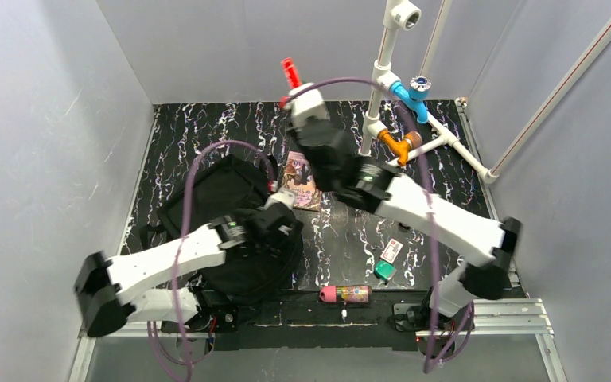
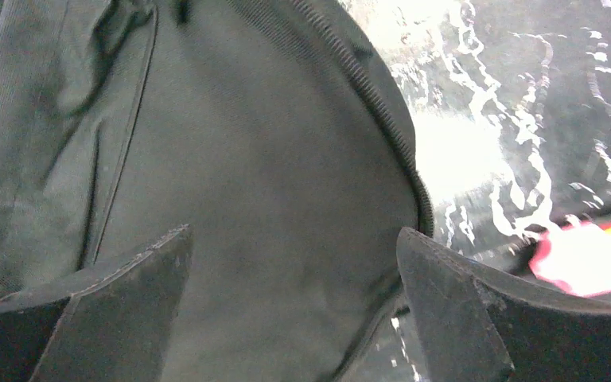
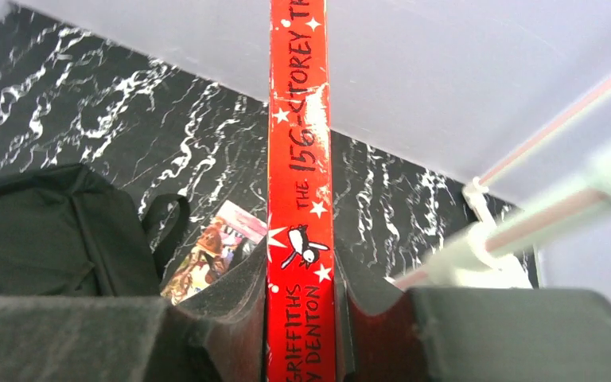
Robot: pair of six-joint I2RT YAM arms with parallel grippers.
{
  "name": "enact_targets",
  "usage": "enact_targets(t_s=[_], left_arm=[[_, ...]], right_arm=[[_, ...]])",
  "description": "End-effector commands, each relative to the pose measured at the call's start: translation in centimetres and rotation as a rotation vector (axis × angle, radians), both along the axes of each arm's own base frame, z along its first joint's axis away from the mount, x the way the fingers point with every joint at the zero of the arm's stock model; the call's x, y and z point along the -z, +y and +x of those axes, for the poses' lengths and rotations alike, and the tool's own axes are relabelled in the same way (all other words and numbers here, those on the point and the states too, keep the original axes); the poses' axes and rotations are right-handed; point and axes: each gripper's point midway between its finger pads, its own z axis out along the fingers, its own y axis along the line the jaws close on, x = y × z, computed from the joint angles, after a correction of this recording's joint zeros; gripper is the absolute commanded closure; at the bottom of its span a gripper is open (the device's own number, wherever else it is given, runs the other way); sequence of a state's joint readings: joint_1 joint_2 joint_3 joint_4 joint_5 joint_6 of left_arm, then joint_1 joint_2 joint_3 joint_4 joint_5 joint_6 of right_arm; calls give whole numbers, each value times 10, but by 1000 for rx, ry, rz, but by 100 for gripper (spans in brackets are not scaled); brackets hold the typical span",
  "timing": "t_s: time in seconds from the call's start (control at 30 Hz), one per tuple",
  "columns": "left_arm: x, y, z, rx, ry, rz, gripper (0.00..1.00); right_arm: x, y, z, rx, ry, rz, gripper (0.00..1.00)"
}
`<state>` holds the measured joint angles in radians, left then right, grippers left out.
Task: Pack the student bag
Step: Place the book in the student bag.
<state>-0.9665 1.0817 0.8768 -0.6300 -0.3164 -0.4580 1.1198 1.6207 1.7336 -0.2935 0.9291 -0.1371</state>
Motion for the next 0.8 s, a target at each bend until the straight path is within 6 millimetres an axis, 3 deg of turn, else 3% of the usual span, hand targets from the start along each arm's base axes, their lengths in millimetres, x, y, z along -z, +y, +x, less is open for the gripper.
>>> enact_targets(t_s=[0.0,0.17,0.3,0.47,0.6,0.73,0.77], left_arm=[[6,1,21,-101,-200,296,2],[33,-3,15,-82,-178,447,4],[33,-24,-2,-18,-153,411,2],[19,-39,-19,47,-183,391,2],[39,-29,-22,93,-157,511,2],[36,-11,-13,54,-206,638,3],[35,-4,-10,40,-215,678,7]], right_arm=[[-14,-45,-14,18,19,138,99],[-16,-60,-27,7,33,227,99],[-13,-64,-30,2,38,214,99],[-5,-69,-33,2,50,221,99],[-6,-72,-33,15,41,224,99],[-12,-73,-35,7,36,239,99],[-11,-74,-35,6,41,241,99]])
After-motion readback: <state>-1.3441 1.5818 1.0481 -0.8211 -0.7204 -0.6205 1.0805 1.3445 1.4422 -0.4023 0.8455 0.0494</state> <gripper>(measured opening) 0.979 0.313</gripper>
